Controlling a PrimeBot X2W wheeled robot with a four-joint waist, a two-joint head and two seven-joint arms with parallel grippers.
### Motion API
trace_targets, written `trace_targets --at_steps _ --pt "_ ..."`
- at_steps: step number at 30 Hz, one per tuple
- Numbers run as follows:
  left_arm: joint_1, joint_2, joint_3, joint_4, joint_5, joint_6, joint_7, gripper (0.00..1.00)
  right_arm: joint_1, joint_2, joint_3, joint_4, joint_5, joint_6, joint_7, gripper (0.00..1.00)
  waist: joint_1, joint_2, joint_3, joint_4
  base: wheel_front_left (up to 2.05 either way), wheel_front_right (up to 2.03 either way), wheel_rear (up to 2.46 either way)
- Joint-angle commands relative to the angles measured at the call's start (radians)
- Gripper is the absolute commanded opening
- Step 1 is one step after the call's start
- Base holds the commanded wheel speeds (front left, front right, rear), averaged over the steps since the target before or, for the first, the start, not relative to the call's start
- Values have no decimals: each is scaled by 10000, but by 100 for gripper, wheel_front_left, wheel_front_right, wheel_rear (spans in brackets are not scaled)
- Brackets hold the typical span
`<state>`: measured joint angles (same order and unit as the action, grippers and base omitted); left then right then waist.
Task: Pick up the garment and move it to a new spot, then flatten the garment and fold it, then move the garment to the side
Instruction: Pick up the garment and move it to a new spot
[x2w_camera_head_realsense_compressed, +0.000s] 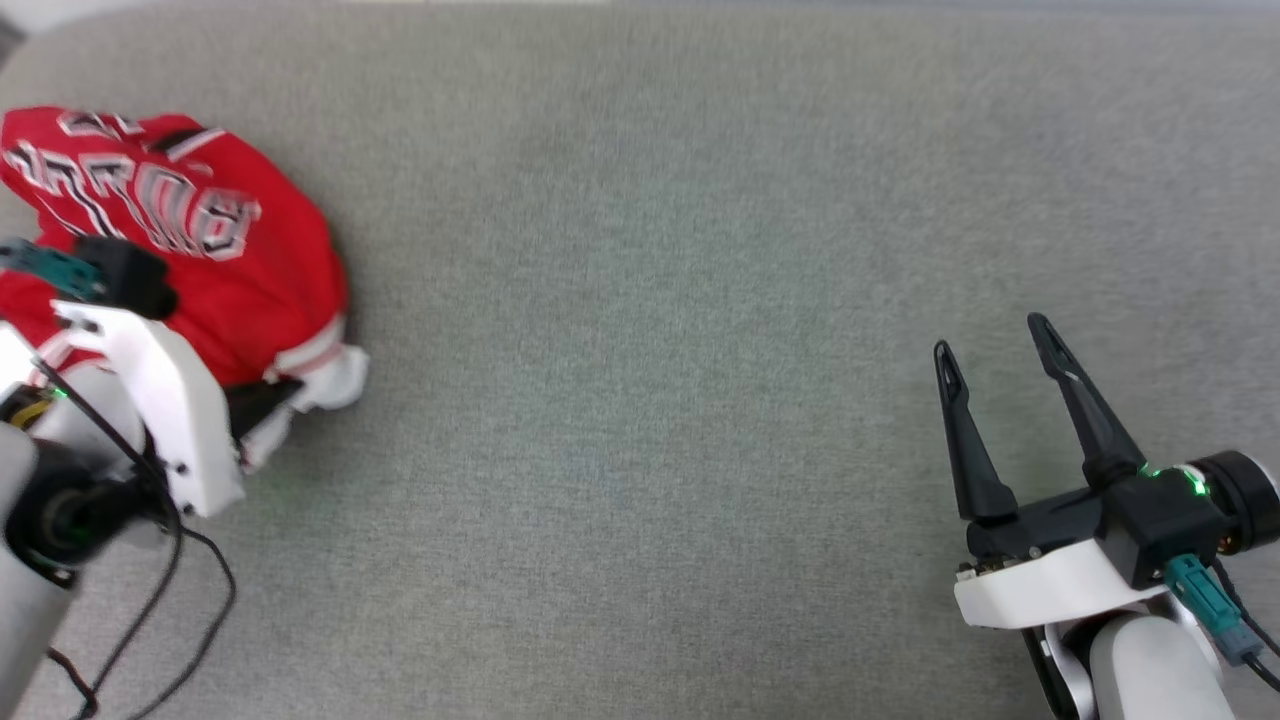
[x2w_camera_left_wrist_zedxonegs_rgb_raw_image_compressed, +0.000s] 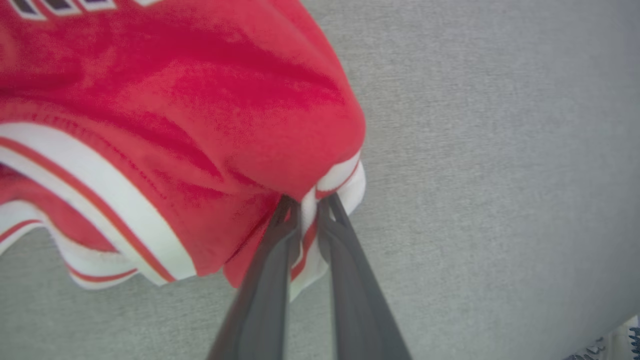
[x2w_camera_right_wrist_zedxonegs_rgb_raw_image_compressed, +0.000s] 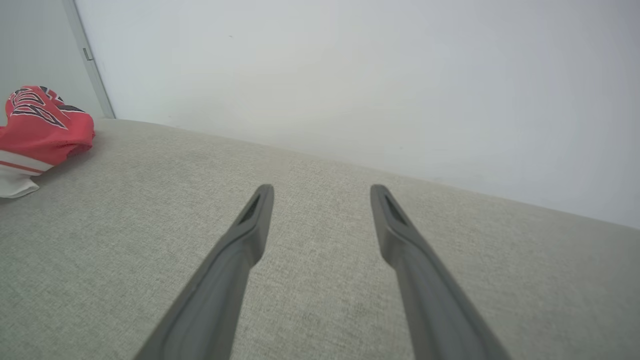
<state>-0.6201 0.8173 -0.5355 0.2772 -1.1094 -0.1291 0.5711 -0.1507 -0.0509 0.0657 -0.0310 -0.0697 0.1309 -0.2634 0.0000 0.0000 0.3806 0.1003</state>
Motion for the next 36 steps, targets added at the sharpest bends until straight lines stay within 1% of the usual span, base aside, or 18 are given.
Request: trace_targets --at_steps 1,5,8,12,16,20,24,27,30,34,35,36 --pt "270 -39 -290 -276 -199 -15 -52 0 166 11 -52 75 79 -3 -19 100 0 0 -787 -207 0 0 0" --pt "490 -273 -1032 -920 -274 -15 -209 0 380 11 -121 205 252 -3 -19 100 0 0 -1325 -439 0 0 0" --pt "526 -787 -1605 -1239 -40 -15 -398 0 524 13 -184 283 311 -3 -19 100 0 0 -1630 -628 0 0 0" --pt "534 -1816 -2207 -1478 123 -15 -722 0 679 15 -322 325 366 -3 -21 100 0 0 -1905 -925 0 0 0" --pt "329 -3066 -2862 -1316 416 -15 -1132 0 696 15 -376 361 415 -3 -19 100 0 0 -2052 -1361 0 0 0" --pt "2 -4349 -3648 -910 735 -15 -1429 0 593 13 -391 313 497 -3 -19 100 0 0 -2040 -1890 0 0 0" --pt "-524 -5419 -4365 -359 1094 -15 -1821 0 467 15 -408 248 558 -3 -19 100 0 0 -1903 -2428 0 0 0" --pt "-931 -6226 -4713 146 1198 -15 -2253 0 442 15 -506 209 604 -3 -19 100 0 0 -1781 -2778 0 0 0" --pt "-1319 -6812 -4970 760 1190 -15 -2674 0 398 17 -506 168 637 -3 -19 100 0 0 -1722 -3080 0 0 0" --pt "-1766 -7285 -5390 1585 1167 -15 -3268 0 376 17 -478 128 673 -3 -19 100 0 0 -1703 -3378 0 0 0" --pt "-1853 -7361 -5502 1762 1172 -15 -3422 32 387 15 -494 115 674 -3 -19 100 0 0 -1709 -3413 0 0 0" --pt "-1915 -7417 -5603 1943 1166 -15 -3566 100 398 15 -493 110 684 -3 -19 100 0 0 -1718 -3436 0 0 0"
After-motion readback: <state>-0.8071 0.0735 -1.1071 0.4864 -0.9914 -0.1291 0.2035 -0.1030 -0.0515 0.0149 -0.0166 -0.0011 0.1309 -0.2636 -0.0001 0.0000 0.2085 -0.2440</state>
